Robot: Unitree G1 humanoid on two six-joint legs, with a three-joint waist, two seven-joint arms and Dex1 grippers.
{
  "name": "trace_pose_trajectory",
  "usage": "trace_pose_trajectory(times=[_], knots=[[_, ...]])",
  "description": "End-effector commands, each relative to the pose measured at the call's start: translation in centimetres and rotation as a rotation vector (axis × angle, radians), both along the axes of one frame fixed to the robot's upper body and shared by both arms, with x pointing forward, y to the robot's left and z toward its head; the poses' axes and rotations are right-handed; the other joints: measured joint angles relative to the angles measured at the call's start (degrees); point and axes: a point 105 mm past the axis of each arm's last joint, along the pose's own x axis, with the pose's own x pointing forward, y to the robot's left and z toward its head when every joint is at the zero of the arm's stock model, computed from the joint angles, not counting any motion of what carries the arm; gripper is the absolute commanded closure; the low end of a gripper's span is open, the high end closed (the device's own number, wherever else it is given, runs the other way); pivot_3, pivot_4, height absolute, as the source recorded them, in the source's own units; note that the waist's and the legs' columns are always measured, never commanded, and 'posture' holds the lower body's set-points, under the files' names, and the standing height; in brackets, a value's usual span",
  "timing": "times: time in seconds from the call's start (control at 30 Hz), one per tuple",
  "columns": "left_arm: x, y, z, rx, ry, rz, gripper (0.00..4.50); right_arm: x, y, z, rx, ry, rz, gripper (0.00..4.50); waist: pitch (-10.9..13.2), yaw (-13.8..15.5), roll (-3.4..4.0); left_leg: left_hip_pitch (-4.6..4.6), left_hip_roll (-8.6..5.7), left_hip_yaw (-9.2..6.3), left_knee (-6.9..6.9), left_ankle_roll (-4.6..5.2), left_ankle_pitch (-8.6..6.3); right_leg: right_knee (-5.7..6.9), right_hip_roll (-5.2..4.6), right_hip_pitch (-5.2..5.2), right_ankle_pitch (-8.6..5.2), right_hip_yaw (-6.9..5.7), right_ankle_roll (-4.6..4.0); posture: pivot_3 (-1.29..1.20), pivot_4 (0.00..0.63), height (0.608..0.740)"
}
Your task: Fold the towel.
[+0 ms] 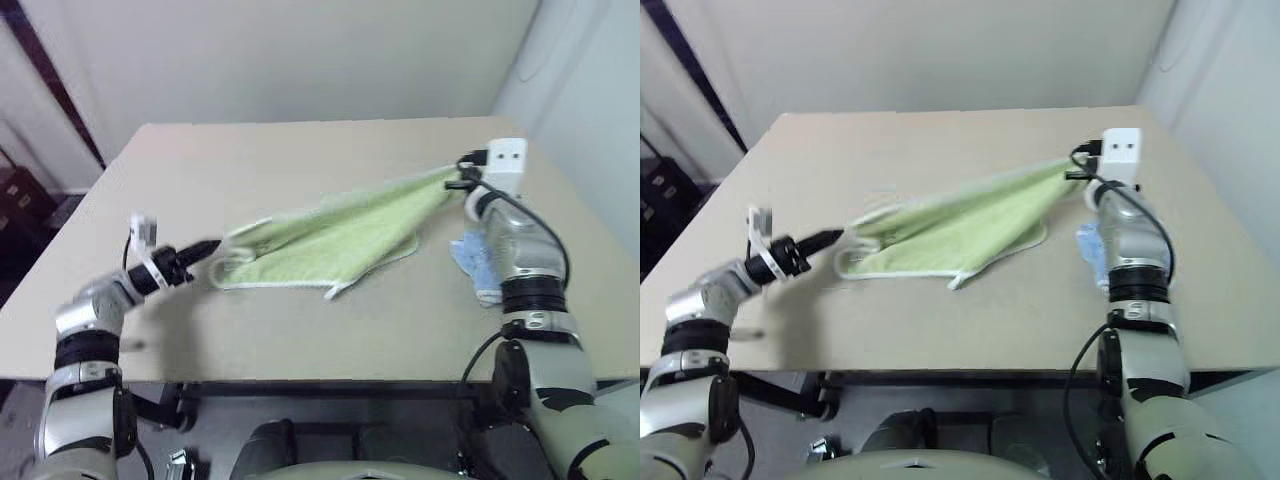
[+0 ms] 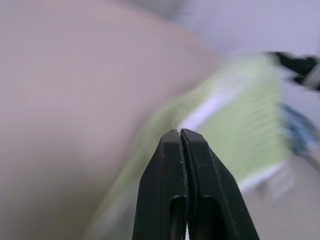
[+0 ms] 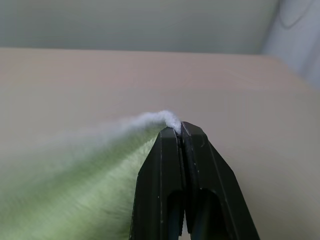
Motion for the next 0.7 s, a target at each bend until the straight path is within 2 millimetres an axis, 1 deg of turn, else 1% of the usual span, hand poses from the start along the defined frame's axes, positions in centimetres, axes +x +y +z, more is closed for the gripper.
trace_pose_trajectory(times=[0.03,0.1,0.13,0.2,0.23,0.3,0.37,0.43,0.5,0.57,0.6,0.63,0.7], knots=[[4.0,-0.2,7.6,0.029,-0.264,0.079,4.45,0.8,1.4,3.0,0.009,-0.102,0.029,4.50,0.1,1.7,-0.14,-0.03,0.01,-0.08,0.03,0.02,0.14,0.00,0.04,0.05,0.09,-0.13,0.00,0.00,0.000,0.709],[5.8,-0.6,8.8,0.006,-0.288,0.145,4.45,1.0,1.6,3.5,0.017,-0.116,0.030,4.50,0.1,2.6,-0.13,-0.07,-0.03,-0.11,-0.01,0.05,0.31,-0.04,-0.02,0.04,0.25,-0.27,-0.12,0.00,0.000,0.709],[6.2,-1.0,9.3,0.001,-0.299,0.147,4.45,1.1,1.7,3.6,0.018,-0.120,0.033,4.50,0.1,2.8,-0.08,-0.07,-0.12,-0.10,-0.01,0.04,0.31,-0.08,-0.13,0.09,0.24,-0.31,-0.19,0.00,0.000,0.709],[6.7,-1.7,9.7,-0.013,-0.309,0.129,4.45,1.2,2.0,3.7,0.019,-0.125,0.041,4.50,-0.1,2.7,0.08,-0.07,-0.28,0.00,-0.02,0.06,0.32,-0.28,-0.25,0.13,0.39,-0.23,-0.16,0.00,0.000,0.709],[6.6,-2.3,9.7,0.000,-0.316,0.091,4.45,1.2,2.1,3.7,0.019,-0.126,0.046,4.50,-0.1,2.5,0.12,-0.07,-0.41,0.06,-0.01,0.10,0.35,-0.34,-0.31,0.14,0.41,-0.14,-0.14,0.00,0.000,0.709],[6.0,-4.0,9.1,0.071,-0.331,-0.040,4.45,1.1,2.5,3.5,0.015,-0.122,0.056,4.50,-0.1,2.0,0.12,-0.08,-0.51,0.13,-0.02,0.21,0.41,-0.38,-0.38,0.09,0.44,-0.02,-0.08,0.00,0.000,0.709],[4.9,-5.6,7.9,0.145,-0.340,-0.187,4.45,1.0,2.9,3.1,0.008,-0.115,0.067,4.50,-0.1,1.9,0.11,-0.28,-0.46,0.11,-0.04,0.45,0.59,-0.36,-0.31,-0.14,0.56,0.01,0.15,0.00,0.000,0.709],[3.7,-6.7,6.4,0.224,-0.347,-0.298,4.45,0.8,3.0,2.8,0.001,-0.110,0.074,4.50,-0.1,1.6,0.11,-0.53,-0.38,0.09,-0.11,0.42,0.64,-0.21,-0.24,-0.28,0.66,0.01,0.33,0.00,0.000,0.709],[2.6,-7.9,4.8,0.258,-0.329,-0.397,4.45,0.6,3.1,2.5,0.002,-0.106,0.076,4.50,-0.1,1.3,0.12,-0.60,-0.23,0.09,-0.29,0.39,0.66,-0.17,-0.14,-0.43,0.65,0.01,0.29,0.00,0.000,0.709],[1.3,-9.1,3.7,0.253,-0.312,-0.498,4.45,0.5,3.1,2.3,0.002,-0.101,0.078,4.50,-0.1,1.0,0.14,-0.60,-0.17,0.09,-0.35,0.38,0.66,-0.13,-0.09,-0.47,0.58,0.00,0.18,0.00,0.000,0.709],[0.6,-9.7,3.3,0.236,-0.306,-0.539,4.06,0.5,3.1,2.2,0.003,-0.098,0.078,4.50,-0.1,0.9,0.15,-0.60,-0.16,0.09,-0.36,0.38,0.66,-0.13,-0.09,-0.47,0.58,0.01,0.18,0.00,0.000,0.709],[0.1,-10.4,2.9,0.216,-0.294,-0.570,3.88,0.5,3.2,2.1,0.002,-0.094,0.078,4.50,-0.1,0.7,0.16,-0.60,-0.16,0.10,-0.34,0.38,0.66,-0.11,-0.09,-0.46,0.58,0.01,0.18,0.00,0.000,0.709],[-1.0,-11.6,2.0,0.211,-0.277,-0.632,3.23,0.4,3.2,2.0,0.001,-0.090,0.078,4.50,-0.1,0.5,0.16,-0.56,-0.18,0.09,-0.29,0.38,0.66,-0.10,-0.11,-0.39,0.58,-0.02,0.18,0.00,0.000,0.709]])
